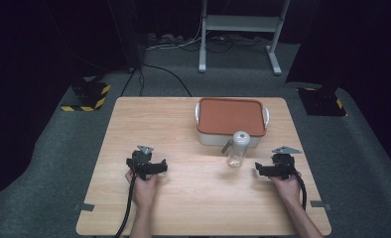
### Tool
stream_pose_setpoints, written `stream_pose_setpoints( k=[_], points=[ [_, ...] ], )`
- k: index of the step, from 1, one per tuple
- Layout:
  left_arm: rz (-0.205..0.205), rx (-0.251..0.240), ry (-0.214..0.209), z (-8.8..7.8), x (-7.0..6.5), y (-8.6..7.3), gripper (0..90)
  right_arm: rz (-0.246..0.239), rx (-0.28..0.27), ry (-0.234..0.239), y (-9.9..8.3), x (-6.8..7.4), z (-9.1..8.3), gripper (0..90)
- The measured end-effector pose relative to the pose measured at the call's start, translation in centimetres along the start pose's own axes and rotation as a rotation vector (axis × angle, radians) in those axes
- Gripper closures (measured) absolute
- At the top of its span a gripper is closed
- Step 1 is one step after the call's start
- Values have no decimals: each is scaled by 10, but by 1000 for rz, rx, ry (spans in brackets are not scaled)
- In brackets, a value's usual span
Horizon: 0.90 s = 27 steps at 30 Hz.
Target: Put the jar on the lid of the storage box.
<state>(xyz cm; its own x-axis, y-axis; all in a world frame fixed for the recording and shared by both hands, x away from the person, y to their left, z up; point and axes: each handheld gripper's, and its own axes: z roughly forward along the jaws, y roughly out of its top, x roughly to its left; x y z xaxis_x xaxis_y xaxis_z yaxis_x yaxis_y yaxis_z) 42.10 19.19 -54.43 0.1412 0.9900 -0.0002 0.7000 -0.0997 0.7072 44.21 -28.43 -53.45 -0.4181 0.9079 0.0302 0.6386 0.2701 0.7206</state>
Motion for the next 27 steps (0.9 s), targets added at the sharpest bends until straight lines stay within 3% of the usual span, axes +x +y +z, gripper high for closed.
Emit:
stream_pose_setpoints(
  k=[27],
  points=[
    [0,0,0,0,0,0,7,-27,-59,90,5,16,-13,41]
  ],
)
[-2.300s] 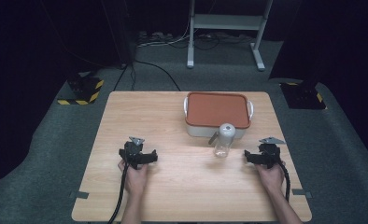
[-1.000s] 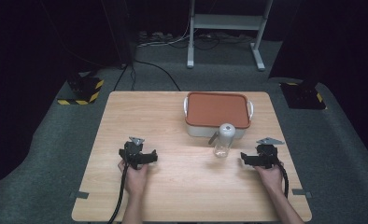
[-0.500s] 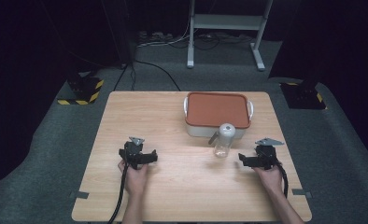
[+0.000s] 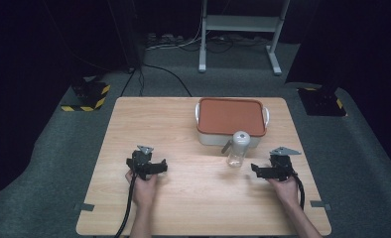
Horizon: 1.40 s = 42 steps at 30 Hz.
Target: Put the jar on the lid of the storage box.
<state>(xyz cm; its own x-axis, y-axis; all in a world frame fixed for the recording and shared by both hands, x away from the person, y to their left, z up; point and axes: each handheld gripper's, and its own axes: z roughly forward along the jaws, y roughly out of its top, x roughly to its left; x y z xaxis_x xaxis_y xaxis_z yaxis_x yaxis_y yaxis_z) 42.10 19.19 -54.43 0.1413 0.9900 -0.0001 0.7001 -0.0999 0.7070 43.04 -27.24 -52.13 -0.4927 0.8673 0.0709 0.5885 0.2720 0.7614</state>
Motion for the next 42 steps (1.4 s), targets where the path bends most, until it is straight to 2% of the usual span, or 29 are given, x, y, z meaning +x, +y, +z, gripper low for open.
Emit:
stream_pose_setpoints(
  k=[22,31,42],
  points=[
    [0,0,0,0,0,0,8,-19,-36,67,9,14,-4,40],
    [0,0,0,0,0,0,8,-43,-53,105,13,23,-4,44],
    [0,0,0,0,0,0,7,-43,-73,141,19,30,-2,47]
  ],
)
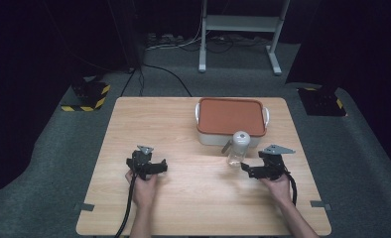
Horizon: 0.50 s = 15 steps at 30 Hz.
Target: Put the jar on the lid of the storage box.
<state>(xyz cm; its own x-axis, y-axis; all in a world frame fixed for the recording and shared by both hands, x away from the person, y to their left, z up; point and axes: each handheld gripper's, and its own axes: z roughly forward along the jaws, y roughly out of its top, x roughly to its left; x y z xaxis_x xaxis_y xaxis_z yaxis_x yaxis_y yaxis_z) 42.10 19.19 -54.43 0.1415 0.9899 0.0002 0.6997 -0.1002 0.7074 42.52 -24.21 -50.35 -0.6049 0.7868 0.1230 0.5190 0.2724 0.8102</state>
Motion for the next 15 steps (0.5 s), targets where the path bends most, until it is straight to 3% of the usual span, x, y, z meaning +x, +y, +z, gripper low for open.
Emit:
stream_pose_setpoints(
  k=[15],
  points=[
    [0,0,0,0,0,0,8,-17,-6,15,7,10,8,57]
  ],
)
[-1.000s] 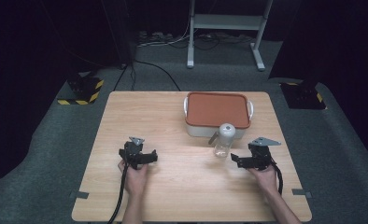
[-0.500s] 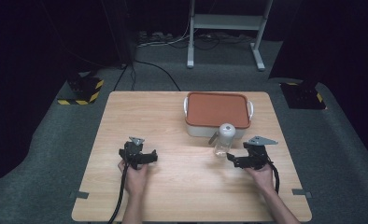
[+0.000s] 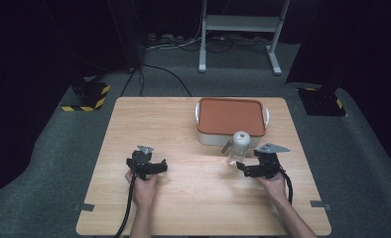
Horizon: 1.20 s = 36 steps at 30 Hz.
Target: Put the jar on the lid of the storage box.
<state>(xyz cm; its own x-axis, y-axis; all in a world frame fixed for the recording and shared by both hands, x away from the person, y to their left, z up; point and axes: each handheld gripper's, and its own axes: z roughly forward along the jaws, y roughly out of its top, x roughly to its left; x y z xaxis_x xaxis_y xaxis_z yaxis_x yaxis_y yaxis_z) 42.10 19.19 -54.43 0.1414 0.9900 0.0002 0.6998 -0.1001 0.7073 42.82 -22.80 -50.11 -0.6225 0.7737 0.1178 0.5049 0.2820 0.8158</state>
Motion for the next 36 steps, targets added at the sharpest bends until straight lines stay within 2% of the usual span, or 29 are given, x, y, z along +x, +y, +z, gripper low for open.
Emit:
stream_pose_setpoints(
  k=[20,36],
  points=[
    [0,0,0,0,0,0,8,11,-31,-12,6,8,14,102],
    [0,0,0,0,0,0,7,24,-64,-56,9,14,28,172]
  ],
)
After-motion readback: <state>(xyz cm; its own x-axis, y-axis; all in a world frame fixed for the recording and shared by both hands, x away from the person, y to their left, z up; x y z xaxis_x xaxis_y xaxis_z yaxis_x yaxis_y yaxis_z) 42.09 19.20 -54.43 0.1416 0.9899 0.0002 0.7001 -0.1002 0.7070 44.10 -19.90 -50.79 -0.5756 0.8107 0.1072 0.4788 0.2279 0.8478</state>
